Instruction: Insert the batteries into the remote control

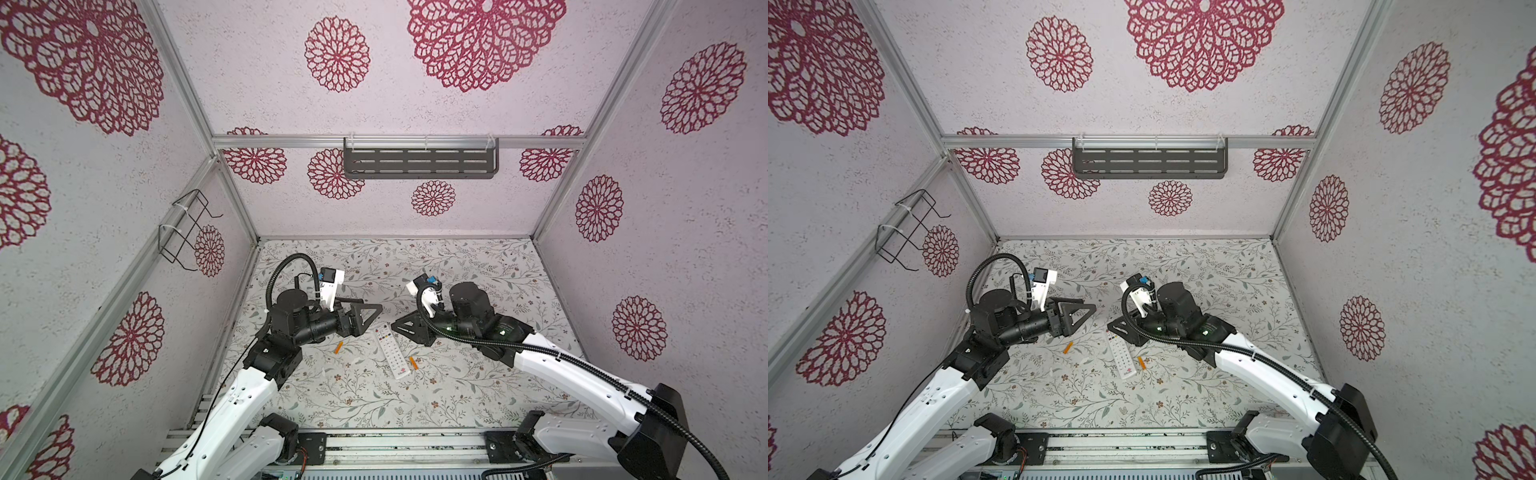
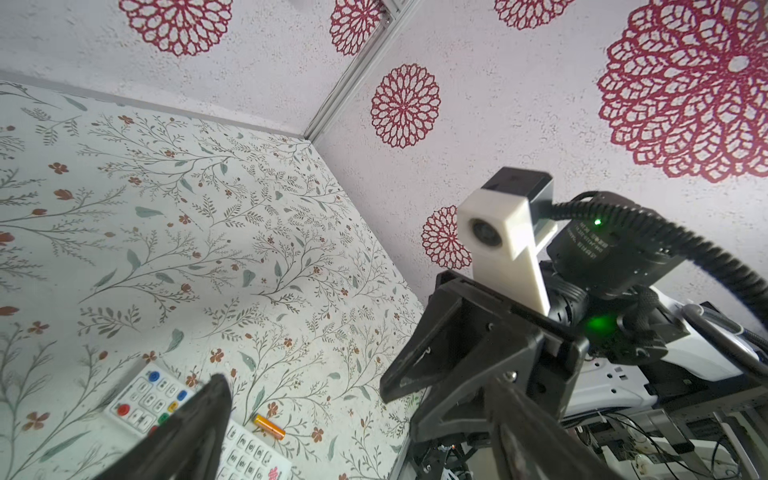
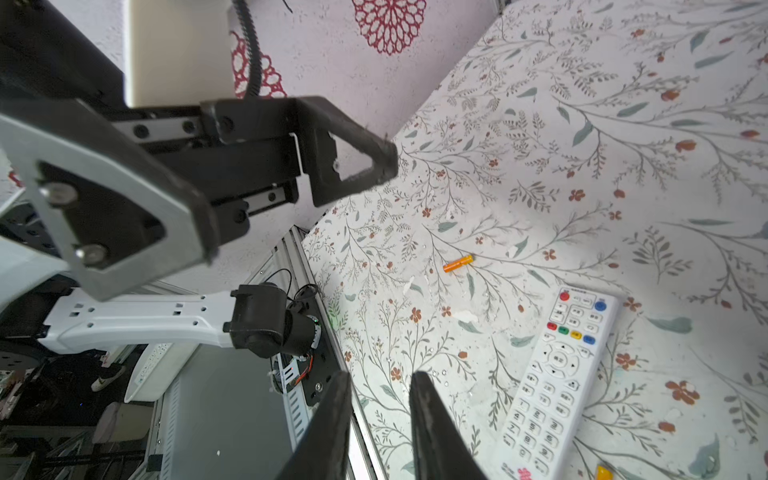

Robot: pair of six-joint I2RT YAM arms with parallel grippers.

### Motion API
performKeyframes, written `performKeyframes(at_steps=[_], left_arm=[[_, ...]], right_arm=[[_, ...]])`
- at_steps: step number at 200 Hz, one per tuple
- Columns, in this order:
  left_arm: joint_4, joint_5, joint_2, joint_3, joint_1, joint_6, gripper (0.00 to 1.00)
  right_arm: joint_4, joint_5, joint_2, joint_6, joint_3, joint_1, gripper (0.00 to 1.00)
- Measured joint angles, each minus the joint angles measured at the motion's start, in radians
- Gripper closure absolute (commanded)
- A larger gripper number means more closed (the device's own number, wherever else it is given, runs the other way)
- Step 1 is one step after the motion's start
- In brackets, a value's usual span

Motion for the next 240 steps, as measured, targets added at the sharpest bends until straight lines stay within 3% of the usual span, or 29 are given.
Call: performKeyframes(at_steps=[61, 97, 114, 132, 174, 240], left_arm=[[-0.059, -0.127, -0.047, -0.021, 0.04, 0.005, 0.03], [-0.112, -0.156, -0.094, -0.042, 0.081, 0.004, 0.03], [-0.14, -0.163, -0.105, -0.051, 0.093, 0.003, 0.03], [-0.171, -0.176, -0.119, -0.052, 0.1, 0.002, 0.03], [-0.229, -0.203, -0.182, -0.051, 0.114, 0.003, 0.03], [-0.293, -0.219, -0.232, -0.049, 0.127, 0.005, 0.03]], right_arm=[[-0.053, 0.137, 0.006, -0.013, -0.137, 0.039, 0.61], [-0.076, 0.278, 0.087, -0.036, -0.151, 0.138, 0.41], [-0.082, 0.338, 0.158, -0.035, -0.139, 0.175, 0.27], [-0.093, 0.394, 0.235, -0.035, -0.11, 0.198, 0.2], [-0.106, 0.494, 0.377, -0.034, -0.039, 0.206, 0.17], [-0.122, 0.553, 0.531, -0.052, 0.046, 0.209, 0.17]])
